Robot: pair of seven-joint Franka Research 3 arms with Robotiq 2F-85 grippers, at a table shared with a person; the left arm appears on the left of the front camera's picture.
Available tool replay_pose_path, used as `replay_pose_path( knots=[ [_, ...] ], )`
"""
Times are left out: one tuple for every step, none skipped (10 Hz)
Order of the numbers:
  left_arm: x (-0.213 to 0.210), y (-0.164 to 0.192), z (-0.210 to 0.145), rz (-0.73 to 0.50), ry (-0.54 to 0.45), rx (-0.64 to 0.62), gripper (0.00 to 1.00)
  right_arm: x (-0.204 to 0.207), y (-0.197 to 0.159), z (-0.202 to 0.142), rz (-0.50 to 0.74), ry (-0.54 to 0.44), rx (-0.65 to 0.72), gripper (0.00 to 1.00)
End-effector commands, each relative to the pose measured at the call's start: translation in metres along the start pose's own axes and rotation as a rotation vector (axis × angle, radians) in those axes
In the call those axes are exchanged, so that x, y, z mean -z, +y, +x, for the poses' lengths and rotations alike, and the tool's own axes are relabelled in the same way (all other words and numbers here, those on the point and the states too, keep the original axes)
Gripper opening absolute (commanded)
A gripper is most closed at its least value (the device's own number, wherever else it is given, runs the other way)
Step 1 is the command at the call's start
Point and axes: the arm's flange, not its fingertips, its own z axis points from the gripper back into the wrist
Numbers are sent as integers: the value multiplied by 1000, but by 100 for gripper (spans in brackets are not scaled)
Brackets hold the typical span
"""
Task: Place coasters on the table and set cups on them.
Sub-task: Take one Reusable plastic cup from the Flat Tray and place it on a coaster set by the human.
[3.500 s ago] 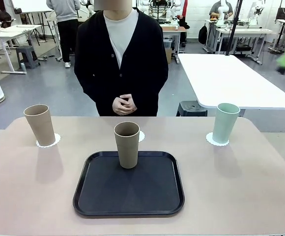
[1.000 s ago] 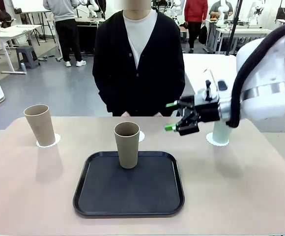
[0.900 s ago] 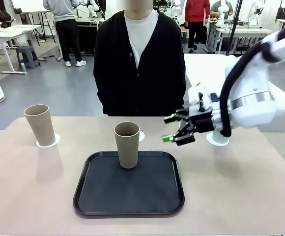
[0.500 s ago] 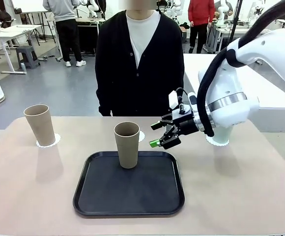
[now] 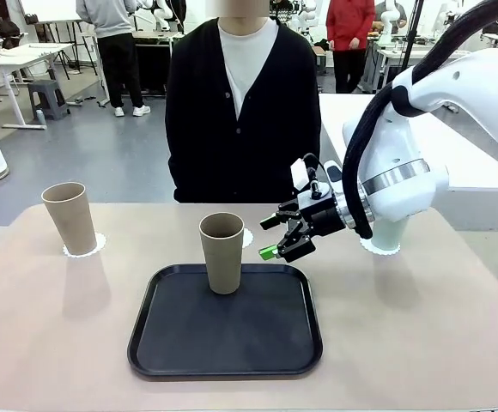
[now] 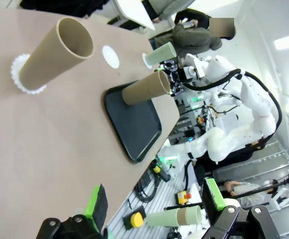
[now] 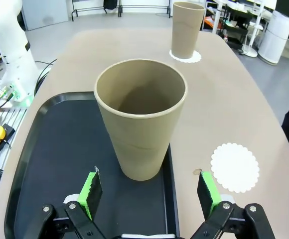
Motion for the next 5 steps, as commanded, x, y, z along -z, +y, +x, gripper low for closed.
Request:
replay_pose_path(
  knots=[
    [-2, -2, 0, 0, -4, 5, 100, 1, 0, 1, -16, 1, -1, 100],
    [-2, -2, 0, 0, -4, 5, 100, 1, 0, 1, -16, 1, -1, 100],
    [-2, -2, 0, 0, -4, 5, 100, 1, 0, 1, -16, 1, -1, 100],
    [-2, -2, 0, 0, -4, 5, 100, 0, 0, 0, -2, 1, 0, 100],
    [-2, -2, 0, 0, -4, 5, 100, 6, 1, -7, 8, -25, -27, 100]
  ],
)
